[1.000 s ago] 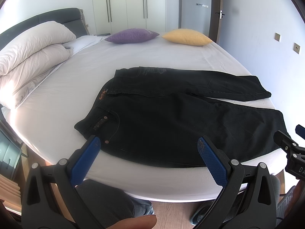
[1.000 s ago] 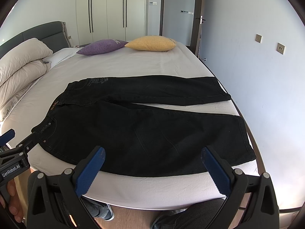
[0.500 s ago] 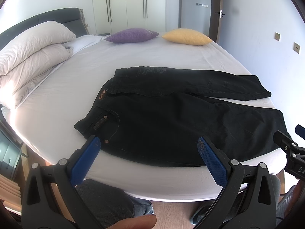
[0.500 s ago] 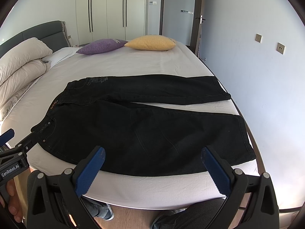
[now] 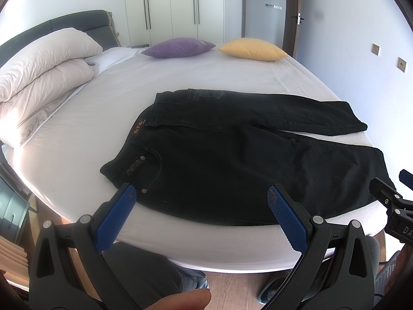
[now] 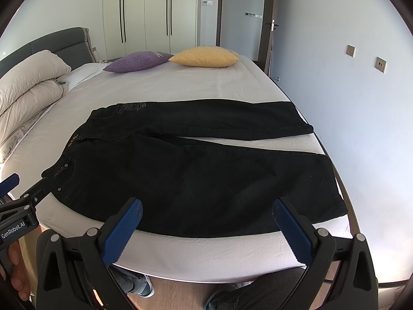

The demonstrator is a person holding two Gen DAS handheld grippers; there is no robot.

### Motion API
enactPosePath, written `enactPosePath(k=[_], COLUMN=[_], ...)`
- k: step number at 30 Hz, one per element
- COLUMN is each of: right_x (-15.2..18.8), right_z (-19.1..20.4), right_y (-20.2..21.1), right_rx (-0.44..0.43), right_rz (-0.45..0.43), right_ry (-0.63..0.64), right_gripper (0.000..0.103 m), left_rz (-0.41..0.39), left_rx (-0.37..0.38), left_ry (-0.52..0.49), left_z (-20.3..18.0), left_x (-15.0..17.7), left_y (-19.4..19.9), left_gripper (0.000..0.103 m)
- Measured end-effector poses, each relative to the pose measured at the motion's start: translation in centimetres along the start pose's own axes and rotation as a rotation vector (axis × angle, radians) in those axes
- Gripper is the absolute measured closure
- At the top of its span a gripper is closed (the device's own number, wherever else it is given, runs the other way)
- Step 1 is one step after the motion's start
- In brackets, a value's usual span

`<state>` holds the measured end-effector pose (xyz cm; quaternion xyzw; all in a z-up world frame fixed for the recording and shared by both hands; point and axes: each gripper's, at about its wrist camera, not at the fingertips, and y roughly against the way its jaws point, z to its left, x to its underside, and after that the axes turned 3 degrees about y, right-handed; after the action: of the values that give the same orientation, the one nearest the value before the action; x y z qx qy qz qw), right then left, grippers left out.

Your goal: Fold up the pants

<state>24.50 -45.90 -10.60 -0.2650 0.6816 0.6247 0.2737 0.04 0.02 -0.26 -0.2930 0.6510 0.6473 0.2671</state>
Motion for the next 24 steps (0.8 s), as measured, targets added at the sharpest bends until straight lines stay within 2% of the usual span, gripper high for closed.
enactPosePath(k=[9,16,18,24], right_x=[0.7,1.0,0.8,-1.2], right_z=[-0.1,-0.7,-1.4,-5.1], right_y=[-0.3,-1.0,-1.4,-3.3], right_rx=[-0.002,-0.041,-0.071,-0.151], right_rz=[0.002,0.008,0.005,-0.008], right_ry=[0.001,0.028,0.05,0.082], right_gripper=[0.0,0.0,0.0,0.0], left_rz=[-0.011,-0.08,-0.072,-0.004], left_rx=[-0.003,-0.014,-0.015,0.071], left_ry=[-0.011,-0.12,-0.138,-0.172], left_z=[-0.4,-0.6,-0.3,2.6], left_x=[0.5,2.3,2.1,0.0], left_y=[-0.4,-0.3,-0.6,-3.7], left_gripper=[0.0,0.0,0.0,0.0])
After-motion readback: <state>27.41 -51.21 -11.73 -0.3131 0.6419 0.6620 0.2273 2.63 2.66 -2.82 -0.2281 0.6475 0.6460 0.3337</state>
